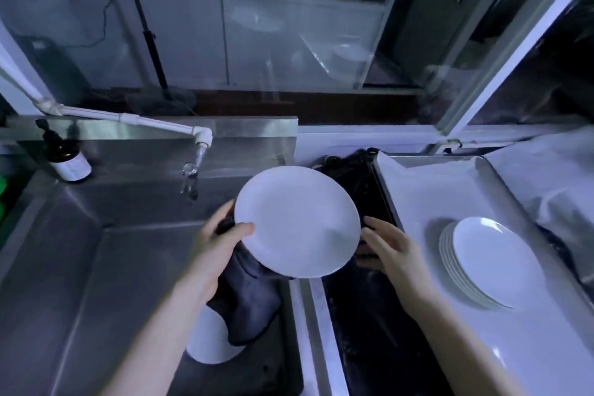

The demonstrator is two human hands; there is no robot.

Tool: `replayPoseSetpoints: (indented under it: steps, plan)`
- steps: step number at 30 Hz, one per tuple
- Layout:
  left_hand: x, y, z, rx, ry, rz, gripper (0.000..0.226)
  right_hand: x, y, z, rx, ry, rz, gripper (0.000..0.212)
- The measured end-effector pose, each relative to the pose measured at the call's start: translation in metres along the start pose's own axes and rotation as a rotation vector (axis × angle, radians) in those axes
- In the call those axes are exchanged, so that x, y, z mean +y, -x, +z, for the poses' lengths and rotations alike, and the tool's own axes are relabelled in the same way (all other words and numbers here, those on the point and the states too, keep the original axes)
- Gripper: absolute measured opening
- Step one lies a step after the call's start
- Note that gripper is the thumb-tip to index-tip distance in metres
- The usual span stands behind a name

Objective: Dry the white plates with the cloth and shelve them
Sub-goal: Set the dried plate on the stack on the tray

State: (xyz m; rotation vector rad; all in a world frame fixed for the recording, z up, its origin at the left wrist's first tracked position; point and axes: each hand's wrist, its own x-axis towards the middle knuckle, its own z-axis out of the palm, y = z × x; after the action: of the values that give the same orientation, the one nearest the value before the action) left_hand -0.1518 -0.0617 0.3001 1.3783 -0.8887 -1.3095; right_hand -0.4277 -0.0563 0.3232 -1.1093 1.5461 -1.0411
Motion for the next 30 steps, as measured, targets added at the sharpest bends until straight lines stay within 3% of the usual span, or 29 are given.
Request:
replayPoseSetpoints:
  steps: [4, 10, 20, 26, 30]
  plan:
    - [-0.002, 0.008, 0.075, -0.065, -0.048, 0.024, 0.052, 0.010, -0.006, -0.062, 0.117, -0.152, -0.010, 0.025]
    - [-0.010, -0.001, 0.192, -0.236, -0.155, -0.005, 0.036, 0.050, -0.015, -0.187, 0.324, -0.206, 0.042, 0.035]
    - [-0.055, -0.007, 0.352, -0.573, -0.423, -0.016, 0.058, 0.121, -0.028, -0.340, 0.507, -0.228, 0.163, 0.039]
    - [-0.069, -0.013, 0.398, -0.597, -0.587, -0.010, 0.063, 0.149, -0.055, -0.367, 0.558, -0.203, 0.249, 0.040]
    - [-0.078, -0.018, 0.419, -0.523, -0.649, -0.007, 0.061, 0.159, -0.072, -0.372, 0.585, -0.190, 0.304, 0.042]
